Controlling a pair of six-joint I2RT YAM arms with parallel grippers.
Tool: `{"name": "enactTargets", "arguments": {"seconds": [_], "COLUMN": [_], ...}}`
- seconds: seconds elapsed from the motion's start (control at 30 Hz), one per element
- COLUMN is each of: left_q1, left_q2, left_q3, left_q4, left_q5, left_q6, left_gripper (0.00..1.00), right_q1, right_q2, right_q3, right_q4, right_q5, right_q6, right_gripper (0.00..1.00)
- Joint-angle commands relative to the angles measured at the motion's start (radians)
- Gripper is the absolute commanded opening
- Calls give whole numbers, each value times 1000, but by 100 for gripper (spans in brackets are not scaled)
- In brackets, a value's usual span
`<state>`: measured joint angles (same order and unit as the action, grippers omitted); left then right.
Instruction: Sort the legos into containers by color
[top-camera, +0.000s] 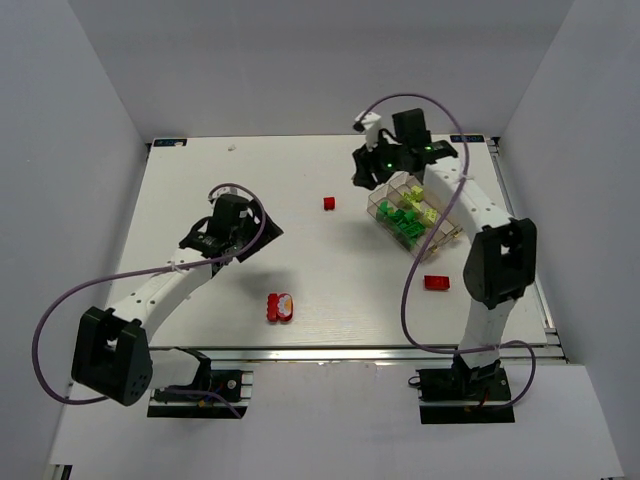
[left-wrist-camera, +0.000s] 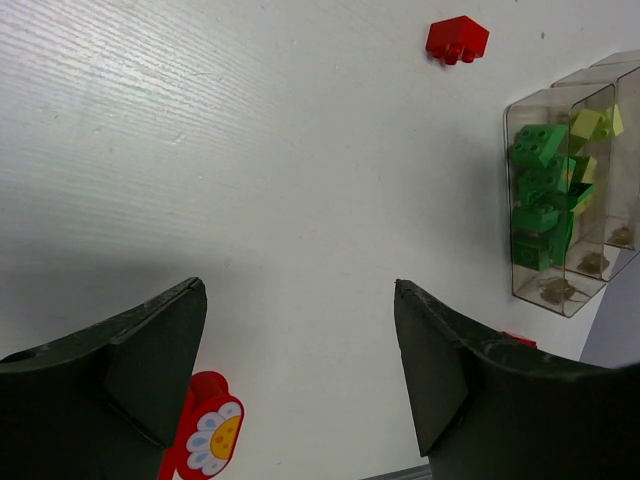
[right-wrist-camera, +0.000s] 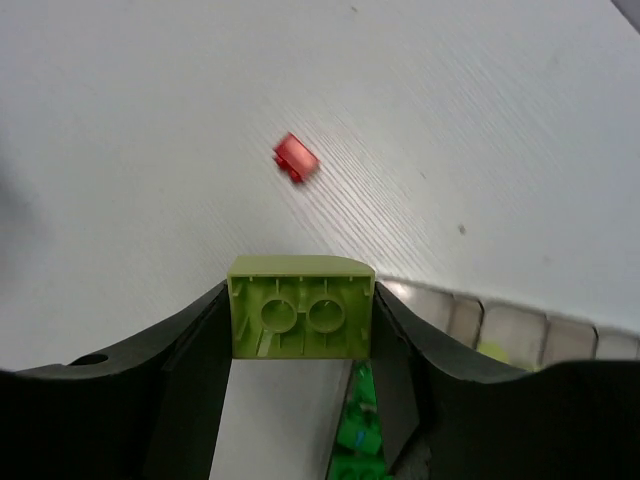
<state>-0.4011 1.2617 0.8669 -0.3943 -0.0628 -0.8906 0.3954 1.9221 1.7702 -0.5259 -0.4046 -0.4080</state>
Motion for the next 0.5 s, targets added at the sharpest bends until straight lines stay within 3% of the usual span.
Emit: {"name": "enactTargets", "arguments": {"seconds": [0.0, 0.13, 0.3, 0.4, 0.47], "left_q1": [4, 4, 4, 4, 4], "left_q2": [13, 48, 90, 107, 117], "left_q3": [41, 41, 38, 52, 61], "left_q4": [60, 84, 113, 110, 107], "left_q5": [37, 57, 93, 100, 100], "left_q6": [35, 32, 28, 38, 42], "left_gripper": [85, 85, 85, 85, 85], "right_q1": [-111, -214, -332, -363, -372], "right_q2": [-47, -127, -135, -127, -121], "right_q3": [-90, -202, -274, -293, -307], "right_q4": [10, 52, 47, 55, 67], "right_q5": [44, 145, 148, 150, 156], "right_q6": [184, 288, 370, 391, 400], "right_gripper": [2, 1, 0, 5, 16]}}
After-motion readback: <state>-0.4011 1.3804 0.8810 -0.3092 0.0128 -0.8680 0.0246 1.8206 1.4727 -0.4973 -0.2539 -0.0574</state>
